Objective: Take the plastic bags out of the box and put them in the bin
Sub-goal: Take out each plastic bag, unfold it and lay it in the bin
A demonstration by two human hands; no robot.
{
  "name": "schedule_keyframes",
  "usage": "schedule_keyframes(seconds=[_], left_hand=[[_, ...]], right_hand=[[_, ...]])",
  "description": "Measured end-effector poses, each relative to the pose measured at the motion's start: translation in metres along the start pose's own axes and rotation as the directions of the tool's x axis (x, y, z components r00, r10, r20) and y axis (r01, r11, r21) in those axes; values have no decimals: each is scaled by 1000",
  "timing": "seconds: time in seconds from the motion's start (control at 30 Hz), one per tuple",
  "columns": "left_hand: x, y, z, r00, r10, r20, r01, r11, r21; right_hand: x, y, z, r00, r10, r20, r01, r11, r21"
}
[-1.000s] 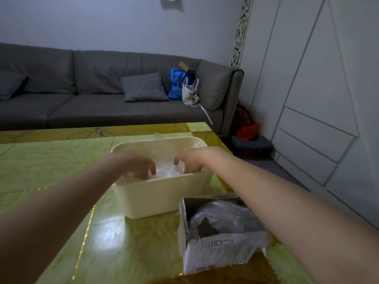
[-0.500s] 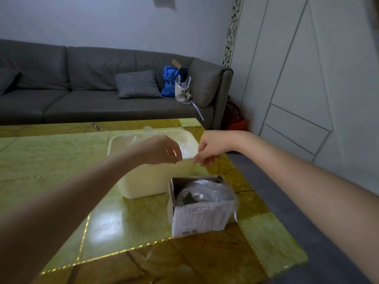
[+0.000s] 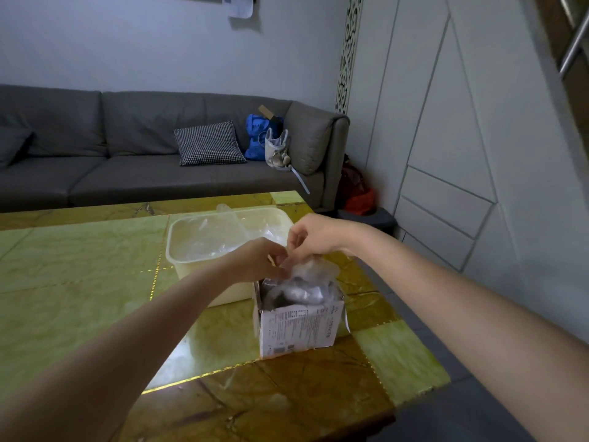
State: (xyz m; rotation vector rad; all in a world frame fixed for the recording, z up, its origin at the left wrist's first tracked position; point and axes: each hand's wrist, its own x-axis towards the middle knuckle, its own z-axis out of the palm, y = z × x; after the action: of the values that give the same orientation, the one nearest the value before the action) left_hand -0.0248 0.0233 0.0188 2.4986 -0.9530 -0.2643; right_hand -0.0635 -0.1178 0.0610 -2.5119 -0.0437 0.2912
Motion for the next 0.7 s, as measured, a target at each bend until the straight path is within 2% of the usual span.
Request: schedule_keyframes(seconds=[0.1, 0.2, 0.27, 0.3, 0.37, 0.47, 0.57, 0.63, 0.7], left_hand=[[-6, -3, -1, 999, -41, 22, 42, 999, -27], [-12, -5, -1, 996, -68, 50, 71, 996, -61], [-13, -7, -2, 996, -83, 38, 87, 990, -107], [-13, -8, -3, 995, -93, 20, 94, 987, -128], [-13, -8, -5, 995, -101, -15, 98, 986, -131], [-11, -5, -9, 994, -105, -23, 98, 972, -213], [-12, -1, -17, 996, -89, -32, 76, 956, -284], [-12, 2, -27, 992, -89, -89, 45, 913, -405], [-10, 7, -38, 985, -97, -142, 15, 873, -487]], right_hand=[[-4, 2, 0, 999, -29, -33, 35, 983, 182], [-6, 4, -4, 988, -51, -148, 111, 892, 438], [-8, 4, -11, 981, -48, -189, 139, 853, 503], [-9, 5, -13, 986, -42, -159, 112, 880, 461], [-11, 6, -12, 1000, 4, -1, -4, 961, 278], [-12, 7, 3, 971, 73, 228, -76, 997, 5], [-5, 14, 22, 926, 120, 357, -115, 993, -36], [0, 21, 34, 888, 147, 436, -136, 989, -57], [1, 25, 37, 898, 150, 414, -144, 988, -47]])
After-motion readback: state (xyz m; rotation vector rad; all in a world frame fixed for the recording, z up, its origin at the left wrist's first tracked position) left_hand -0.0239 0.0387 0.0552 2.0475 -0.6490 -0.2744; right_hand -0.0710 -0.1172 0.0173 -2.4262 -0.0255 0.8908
